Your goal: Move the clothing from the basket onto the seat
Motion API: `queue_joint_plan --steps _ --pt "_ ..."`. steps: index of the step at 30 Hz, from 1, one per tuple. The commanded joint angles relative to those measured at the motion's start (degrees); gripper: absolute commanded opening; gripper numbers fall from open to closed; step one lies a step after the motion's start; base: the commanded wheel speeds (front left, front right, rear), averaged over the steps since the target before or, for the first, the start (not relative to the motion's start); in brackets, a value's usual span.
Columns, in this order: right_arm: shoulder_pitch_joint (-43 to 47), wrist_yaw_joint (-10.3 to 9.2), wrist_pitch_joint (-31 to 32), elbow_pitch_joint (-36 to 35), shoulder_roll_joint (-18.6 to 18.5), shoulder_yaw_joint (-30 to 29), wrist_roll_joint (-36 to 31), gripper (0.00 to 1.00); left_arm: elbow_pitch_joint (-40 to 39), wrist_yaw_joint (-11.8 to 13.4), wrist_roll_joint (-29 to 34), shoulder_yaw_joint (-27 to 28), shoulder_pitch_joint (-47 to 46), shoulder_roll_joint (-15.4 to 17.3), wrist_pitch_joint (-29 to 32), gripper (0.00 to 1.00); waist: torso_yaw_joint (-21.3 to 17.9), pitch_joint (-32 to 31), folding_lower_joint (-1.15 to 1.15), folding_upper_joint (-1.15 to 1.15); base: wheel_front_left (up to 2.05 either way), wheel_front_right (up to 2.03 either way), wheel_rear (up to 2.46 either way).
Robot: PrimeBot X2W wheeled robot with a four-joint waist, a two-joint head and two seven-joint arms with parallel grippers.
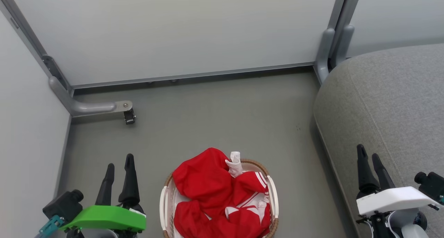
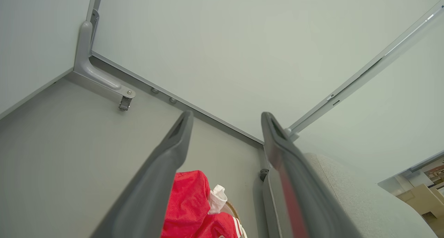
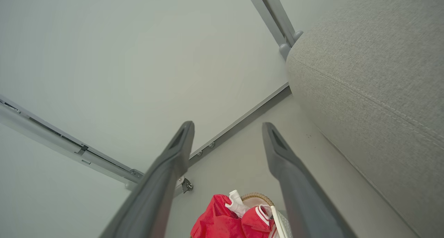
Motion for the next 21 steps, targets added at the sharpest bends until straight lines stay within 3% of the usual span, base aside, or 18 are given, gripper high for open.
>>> queue_joint_plan --steps 1,21 --pt "0.35 0.01 -0.49 -0.87 -0.36 0.19 -2.11 1.0 -0.69 0.26 1.64 -0.32 0.11 0.35 -0.48 1.0 0.05 -0.02 0.0 0.0 0.0 0.0 0.0" --pt "1.2 0.01 -3.42 0.62 -0.5 2.02 -15.71 1.0 2.12 1.69 11.89 -3.27 1.1 0.47 -3.39 1.0 0.58 -0.06 0.0 0.0 0.0 0.0 0.0"
